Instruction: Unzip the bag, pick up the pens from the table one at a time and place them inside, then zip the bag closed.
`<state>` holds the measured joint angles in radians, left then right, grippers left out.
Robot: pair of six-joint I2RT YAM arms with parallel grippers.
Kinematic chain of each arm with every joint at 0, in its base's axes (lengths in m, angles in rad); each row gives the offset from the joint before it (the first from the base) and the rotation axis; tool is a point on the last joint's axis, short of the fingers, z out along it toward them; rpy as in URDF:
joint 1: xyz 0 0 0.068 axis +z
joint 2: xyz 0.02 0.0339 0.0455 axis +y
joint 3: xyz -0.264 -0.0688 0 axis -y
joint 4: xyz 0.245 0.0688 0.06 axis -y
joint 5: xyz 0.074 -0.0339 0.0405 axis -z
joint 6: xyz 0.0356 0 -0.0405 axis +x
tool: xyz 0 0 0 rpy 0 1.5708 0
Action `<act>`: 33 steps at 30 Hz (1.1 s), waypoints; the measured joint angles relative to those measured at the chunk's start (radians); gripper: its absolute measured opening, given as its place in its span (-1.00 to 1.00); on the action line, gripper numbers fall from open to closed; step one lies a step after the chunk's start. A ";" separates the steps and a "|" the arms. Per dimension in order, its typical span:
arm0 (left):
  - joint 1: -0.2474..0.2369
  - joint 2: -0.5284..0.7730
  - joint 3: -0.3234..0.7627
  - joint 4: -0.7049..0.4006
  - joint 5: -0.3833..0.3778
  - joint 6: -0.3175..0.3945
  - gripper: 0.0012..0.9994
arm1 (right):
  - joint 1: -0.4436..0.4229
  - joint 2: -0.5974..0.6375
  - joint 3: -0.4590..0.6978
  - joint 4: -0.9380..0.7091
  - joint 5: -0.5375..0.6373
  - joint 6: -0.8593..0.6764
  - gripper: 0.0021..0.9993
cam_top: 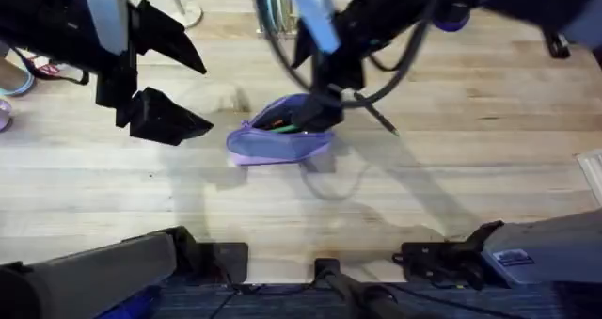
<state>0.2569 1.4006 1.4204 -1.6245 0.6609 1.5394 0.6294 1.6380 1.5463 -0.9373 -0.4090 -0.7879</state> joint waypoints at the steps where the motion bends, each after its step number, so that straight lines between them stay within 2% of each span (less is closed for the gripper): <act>1: 0.000 0.000 0.000 0.000 0.000 0.000 0.99 | -0.014 -0.015 0.000 -0.012 0.008 0.007 0.99; 5: 0.000 0.000 0.000 0.000 0.000 0.000 0.99 | -0.117 -0.082 0.000 -0.078 0.054 0.068 0.99; 16: 0.000 0.000 0.000 -0.001 0.000 0.000 0.99 | -0.293 -0.087 0.000 -0.115 0.073 0.101 0.99; 25: 0.000 0.000 0.000 -0.002 0.000 0.000 0.99 | -0.366 -0.087 0.000 -0.145 0.078 0.101 0.99; 33: 0.000 0.000 0.000 -0.002 0.000 0.000 0.99 | -0.390 -0.073 0.000 -0.156 0.149 0.104 0.99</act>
<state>0.2569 1.4006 1.4204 -1.6268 0.6611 1.5394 0.2390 1.5650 1.5463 -1.0935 -0.2595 -0.6838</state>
